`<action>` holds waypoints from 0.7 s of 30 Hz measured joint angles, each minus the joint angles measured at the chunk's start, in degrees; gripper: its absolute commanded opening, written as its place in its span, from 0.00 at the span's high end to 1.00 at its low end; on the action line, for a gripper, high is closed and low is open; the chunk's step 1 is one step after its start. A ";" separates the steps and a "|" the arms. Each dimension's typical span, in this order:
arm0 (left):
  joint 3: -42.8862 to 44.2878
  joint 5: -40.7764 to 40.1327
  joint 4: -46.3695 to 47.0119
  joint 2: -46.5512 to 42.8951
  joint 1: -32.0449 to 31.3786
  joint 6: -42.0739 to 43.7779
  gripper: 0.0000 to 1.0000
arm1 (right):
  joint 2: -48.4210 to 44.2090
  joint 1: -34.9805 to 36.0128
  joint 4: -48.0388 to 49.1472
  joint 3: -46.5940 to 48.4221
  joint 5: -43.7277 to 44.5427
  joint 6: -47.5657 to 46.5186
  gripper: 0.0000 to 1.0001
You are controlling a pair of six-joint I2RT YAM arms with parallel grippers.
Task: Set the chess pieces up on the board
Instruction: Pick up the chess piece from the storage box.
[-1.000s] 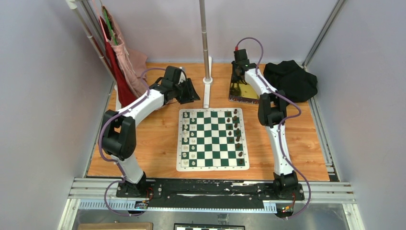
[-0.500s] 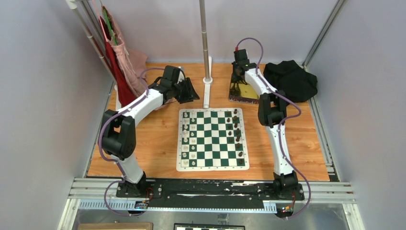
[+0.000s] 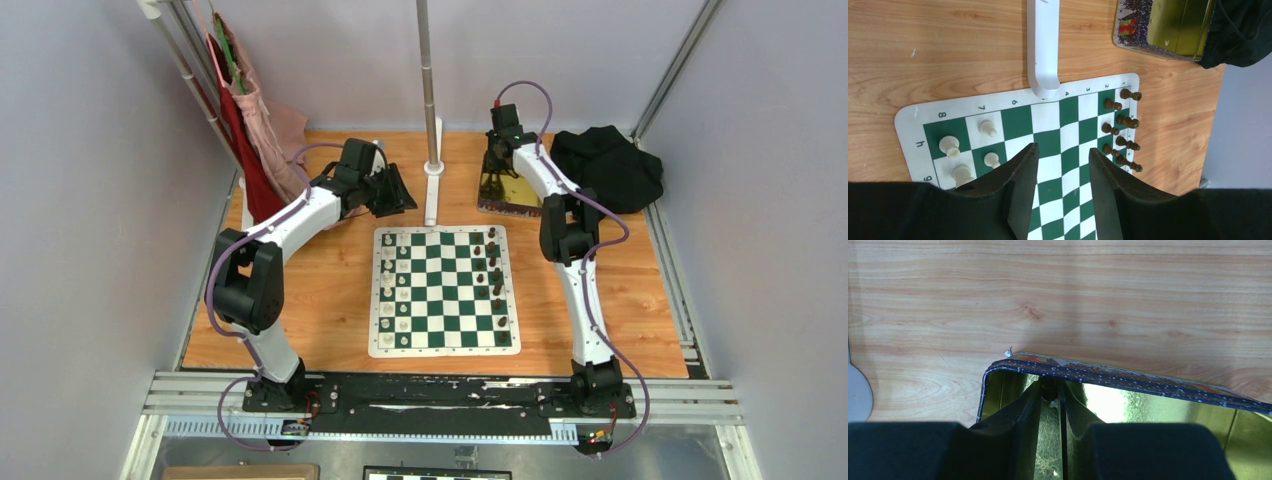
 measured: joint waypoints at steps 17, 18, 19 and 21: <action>-0.61 0.24 0.28 0.00 0.33 0.02 0.53 | 0.98 -0.02 -0.35 1.09 -0.74 0.87 1.00; -0.66 0.31 0.39 0.00 0.33 0.00 0.53 | 0.98 -0.02 -0.35 1.09 -0.72 0.83 1.00; -0.70 0.35 0.46 0.00 0.33 0.00 0.53 | 0.98 -0.02 -0.37 1.09 -0.70 0.79 1.00; -0.98 0.46 0.66 -0.07 0.33 -0.02 0.53 | 0.94 -0.02 -0.46 1.07 -0.33 0.17 1.00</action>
